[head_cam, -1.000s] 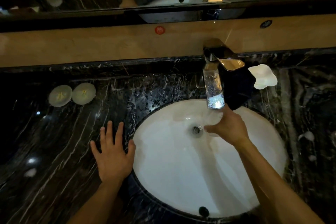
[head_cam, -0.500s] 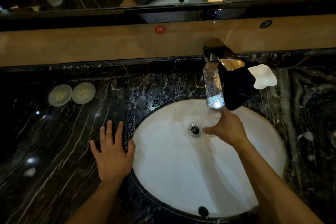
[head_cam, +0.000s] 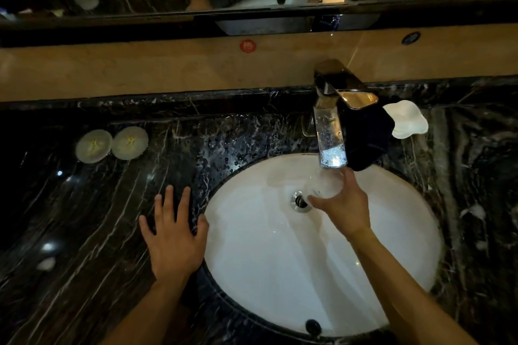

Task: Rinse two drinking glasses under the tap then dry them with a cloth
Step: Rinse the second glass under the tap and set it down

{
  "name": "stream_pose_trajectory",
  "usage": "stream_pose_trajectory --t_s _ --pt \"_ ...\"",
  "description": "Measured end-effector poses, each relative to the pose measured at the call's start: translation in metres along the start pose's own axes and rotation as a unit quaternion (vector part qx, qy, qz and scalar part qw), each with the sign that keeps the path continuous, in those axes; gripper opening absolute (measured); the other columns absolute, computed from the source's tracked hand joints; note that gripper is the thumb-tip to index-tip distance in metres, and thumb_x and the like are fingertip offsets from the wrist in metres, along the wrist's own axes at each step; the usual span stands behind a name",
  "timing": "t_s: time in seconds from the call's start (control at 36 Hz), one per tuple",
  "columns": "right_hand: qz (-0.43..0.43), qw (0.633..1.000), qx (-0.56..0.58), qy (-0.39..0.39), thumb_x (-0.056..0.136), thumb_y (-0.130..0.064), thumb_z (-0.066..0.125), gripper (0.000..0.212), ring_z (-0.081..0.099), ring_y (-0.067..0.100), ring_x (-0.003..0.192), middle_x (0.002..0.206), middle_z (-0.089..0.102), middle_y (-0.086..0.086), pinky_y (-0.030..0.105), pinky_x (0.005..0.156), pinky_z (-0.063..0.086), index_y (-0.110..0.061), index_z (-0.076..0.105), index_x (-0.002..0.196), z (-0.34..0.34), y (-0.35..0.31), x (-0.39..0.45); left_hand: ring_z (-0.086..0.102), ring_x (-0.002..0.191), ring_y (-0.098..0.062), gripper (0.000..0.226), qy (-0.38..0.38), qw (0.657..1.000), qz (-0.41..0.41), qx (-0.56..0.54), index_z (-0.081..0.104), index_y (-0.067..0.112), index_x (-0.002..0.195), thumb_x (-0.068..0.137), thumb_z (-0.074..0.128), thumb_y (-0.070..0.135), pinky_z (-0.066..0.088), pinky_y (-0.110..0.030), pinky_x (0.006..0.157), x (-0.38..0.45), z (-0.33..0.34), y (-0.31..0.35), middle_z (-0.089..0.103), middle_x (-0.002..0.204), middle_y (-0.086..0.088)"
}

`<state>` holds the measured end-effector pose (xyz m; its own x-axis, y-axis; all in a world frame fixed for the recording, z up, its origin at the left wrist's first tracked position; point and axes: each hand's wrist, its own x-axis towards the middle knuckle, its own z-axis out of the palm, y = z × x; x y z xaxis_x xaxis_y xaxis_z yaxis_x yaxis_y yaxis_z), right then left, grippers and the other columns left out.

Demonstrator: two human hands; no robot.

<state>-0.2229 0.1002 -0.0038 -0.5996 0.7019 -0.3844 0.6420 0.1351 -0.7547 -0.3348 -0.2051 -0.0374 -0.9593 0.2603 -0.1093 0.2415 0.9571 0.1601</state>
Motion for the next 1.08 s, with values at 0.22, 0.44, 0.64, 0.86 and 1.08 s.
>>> stream_pose_trajectory --t_s 0.22,0.44,0.64,0.86,1.08 --pt "-0.001 1.000 -0.006 0.001 0.061 -0.021 0.093 0.085 0.055 0.012 0.105 0.118 0.059 -0.012 0.026 0.083 0.042 -0.029 0.047 0.132 0.004 0.005 -0.002 0.009 0.154 -0.025 0.071 -0.001 1.000 0.000 0.004 0.025 0.031 0.156 0.091 0.028 0.058 0.006 -0.063 0.118 0.000 0.000 -0.001 0.015 0.166 -0.004" --pt "-0.007 1.000 -0.013 -0.016 0.061 -0.021 0.094 0.089 0.051 0.009 0.102 0.118 0.056 -0.012 0.025 0.083 0.040 -0.026 0.046 0.136 0.007 0.005 -0.002 0.008 0.154 -0.025 0.070 0.001 1.000 0.001 0.006 0.024 0.031 0.157 0.092 0.027 0.058 0.007 -0.063 0.119 0.000 0.000 0.000 0.015 0.166 -0.004" --pt "0.010 1.000 0.005 -0.026 0.060 -0.021 0.094 0.082 0.056 0.012 0.105 0.117 0.059 -0.012 0.027 0.085 0.046 -0.029 0.050 0.129 0.007 0.004 0.002 0.010 0.154 -0.025 0.070 0.003 1.000 0.004 0.003 0.026 0.030 0.156 0.091 0.029 0.056 0.008 -0.063 0.118 -0.001 0.000 -0.001 0.018 0.166 -0.005" --pt "0.046 0.996 0.055 -0.054 0.061 -0.017 0.093 0.084 0.055 0.017 0.105 0.118 0.056 -0.008 0.029 0.085 0.045 -0.030 0.048 0.130 0.008 0.002 0.000 0.011 0.153 -0.026 0.070 0.007 1.000 0.007 -0.003 0.028 0.029 0.156 0.091 0.030 0.056 0.008 -0.064 0.118 -0.001 -0.001 0.000 0.019 0.165 -0.006" --pt "0.152 0.912 0.351 -0.146 0.074 -0.009 0.082 0.053 0.068 0.026 0.106 0.117 0.070 0.006 0.049 0.085 0.060 -0.024 0.062 0.119 0.004 -0.009 0.005 0.011 0.153 -0.026 0.070 0.004 1.000 0.005 -0.002 0.027 0.029 0.156 0.091 0.028 0.057 0.008 -0.064 0.118 -0.001 -0.002 0.001 0.018 0.165 -0.005"
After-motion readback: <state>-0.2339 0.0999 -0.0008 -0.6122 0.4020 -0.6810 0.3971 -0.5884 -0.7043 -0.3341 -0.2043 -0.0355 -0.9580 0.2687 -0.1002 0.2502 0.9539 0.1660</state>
